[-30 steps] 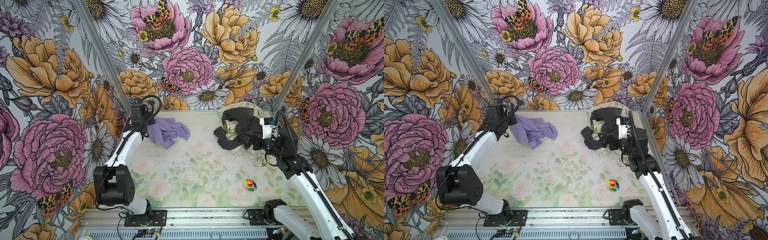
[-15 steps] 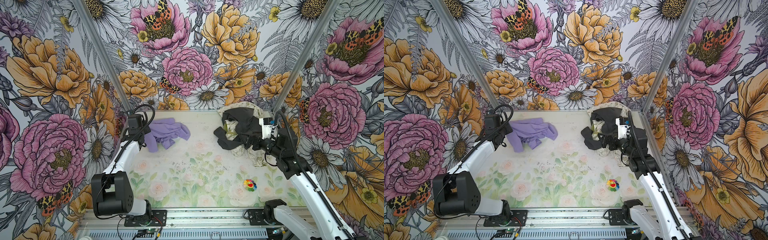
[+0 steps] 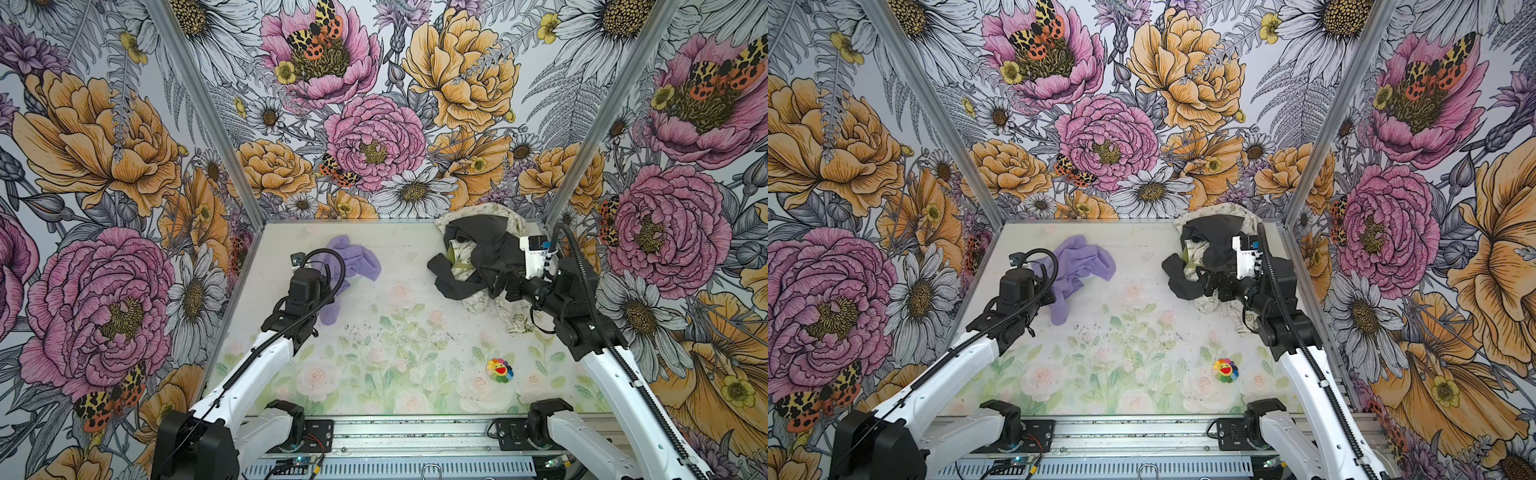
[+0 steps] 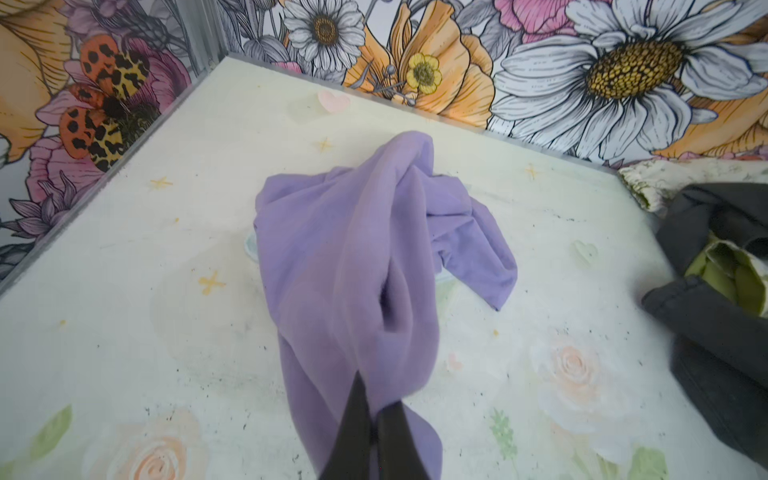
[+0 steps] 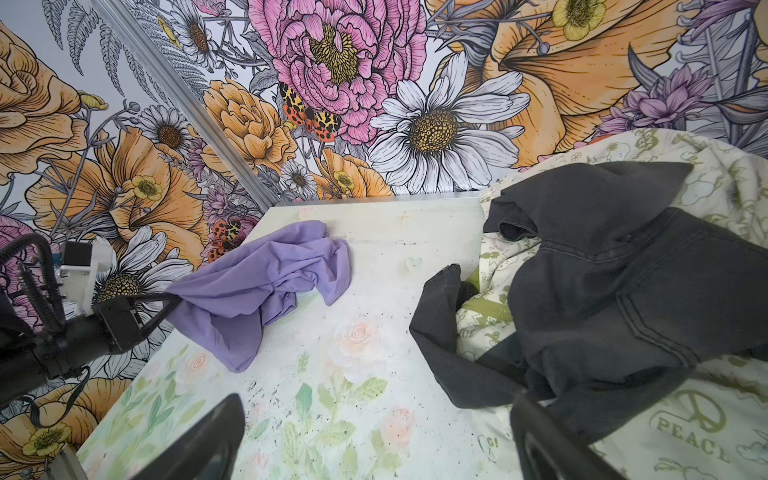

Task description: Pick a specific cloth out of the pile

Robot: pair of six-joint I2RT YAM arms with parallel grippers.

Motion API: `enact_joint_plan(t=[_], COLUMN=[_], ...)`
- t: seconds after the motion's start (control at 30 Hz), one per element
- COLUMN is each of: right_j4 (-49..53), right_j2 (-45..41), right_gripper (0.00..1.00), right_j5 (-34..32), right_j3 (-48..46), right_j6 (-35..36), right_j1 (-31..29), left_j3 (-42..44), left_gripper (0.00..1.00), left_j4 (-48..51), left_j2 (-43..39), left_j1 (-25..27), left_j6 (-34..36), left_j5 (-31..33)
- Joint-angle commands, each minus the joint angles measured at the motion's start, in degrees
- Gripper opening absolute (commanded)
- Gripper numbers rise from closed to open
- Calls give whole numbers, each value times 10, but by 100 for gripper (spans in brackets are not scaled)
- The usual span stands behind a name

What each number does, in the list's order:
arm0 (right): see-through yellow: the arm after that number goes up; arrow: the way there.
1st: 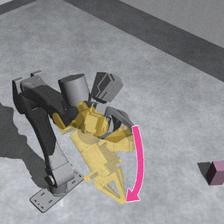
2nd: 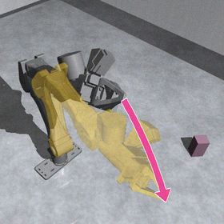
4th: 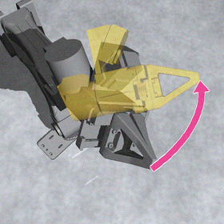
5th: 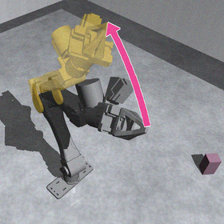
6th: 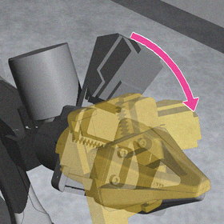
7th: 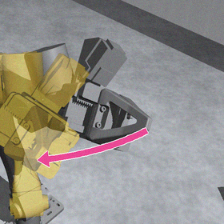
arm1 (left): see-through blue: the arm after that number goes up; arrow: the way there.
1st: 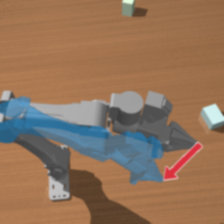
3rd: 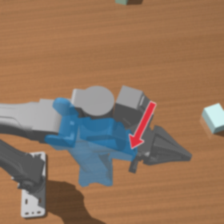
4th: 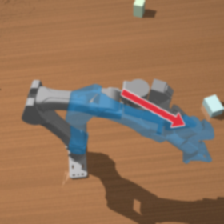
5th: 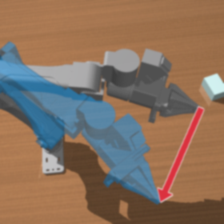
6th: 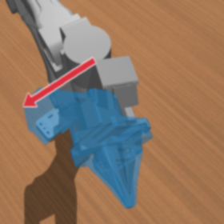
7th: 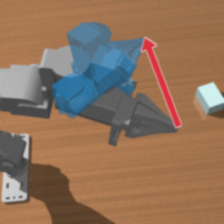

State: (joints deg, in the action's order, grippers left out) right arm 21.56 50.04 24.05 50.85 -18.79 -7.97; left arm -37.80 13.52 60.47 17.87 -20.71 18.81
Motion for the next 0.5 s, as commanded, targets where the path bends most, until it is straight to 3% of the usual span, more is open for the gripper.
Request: enact_joint_plan(t=[0.0,0.17,0.3,0.37,0.47], right_j4=[-11,-11,-11,-10,-10], right_j2=[4,0,-3,-3,-5], right_gripper=[100,100,100,99,99], right_j5=[-2,-5,-8,-8,-9], right_j3=[0,-1,-3,-4,-5], right_j6=[3,3,4,3,3], right_j1=[-6,-8,-9,-9,-10], left_j3=[25,46,43,21,-17], left_gripper=[0,0,11,24,55], left_j4=[-1,-4,-23,-19,-9], left_j2=[-3,23,32,29,10], left_j1=[37,86,87,88,89], left_j6=[-34,-53,-29,-8,21], left_j5=[30,28,-20,-60,-104])
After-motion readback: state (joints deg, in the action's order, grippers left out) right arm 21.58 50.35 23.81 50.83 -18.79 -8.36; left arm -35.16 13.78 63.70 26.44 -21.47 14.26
